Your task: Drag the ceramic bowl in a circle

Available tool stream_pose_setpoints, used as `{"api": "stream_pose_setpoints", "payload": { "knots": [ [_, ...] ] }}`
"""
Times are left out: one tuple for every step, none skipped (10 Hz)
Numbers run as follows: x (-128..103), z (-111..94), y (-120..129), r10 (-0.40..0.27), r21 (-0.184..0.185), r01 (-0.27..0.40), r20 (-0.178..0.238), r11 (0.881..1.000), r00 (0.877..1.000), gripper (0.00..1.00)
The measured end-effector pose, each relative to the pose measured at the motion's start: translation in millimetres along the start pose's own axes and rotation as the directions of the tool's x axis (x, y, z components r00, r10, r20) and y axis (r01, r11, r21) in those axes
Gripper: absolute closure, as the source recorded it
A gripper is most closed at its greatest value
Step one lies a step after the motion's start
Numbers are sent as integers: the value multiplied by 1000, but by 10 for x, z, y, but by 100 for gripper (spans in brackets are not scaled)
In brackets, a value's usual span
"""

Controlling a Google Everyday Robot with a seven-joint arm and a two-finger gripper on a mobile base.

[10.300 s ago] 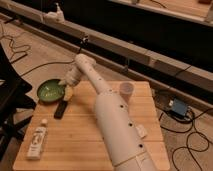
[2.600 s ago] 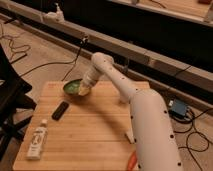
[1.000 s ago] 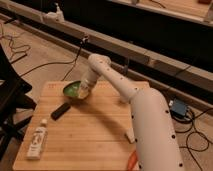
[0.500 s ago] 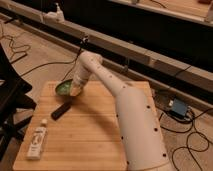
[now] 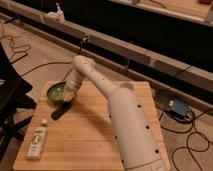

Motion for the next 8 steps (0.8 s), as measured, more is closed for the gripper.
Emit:
{"api": "stream_pose_setpoints", "payload": {
  "knots": [
    [65,-81,45,19,15,-19,-6,1000,1000,90],
    [187,-219,99,52,45,-51,-20,998,998,90],
    [267,-310,133,74,65,-72,-28,995,997,90],
    [373,-453,136,100,97,-96,-39,991,994,90],
    [417,-532,99,112,116,-106,-46,988,993,90],
    [390,-544,35,111,125,-105,-45,987,993,90],
    [328,-498,-21,94,120,-89,-39,989,995,90],
    [222,-401,-79,69,109,-65,-28,992,997,90]
  ]
}}
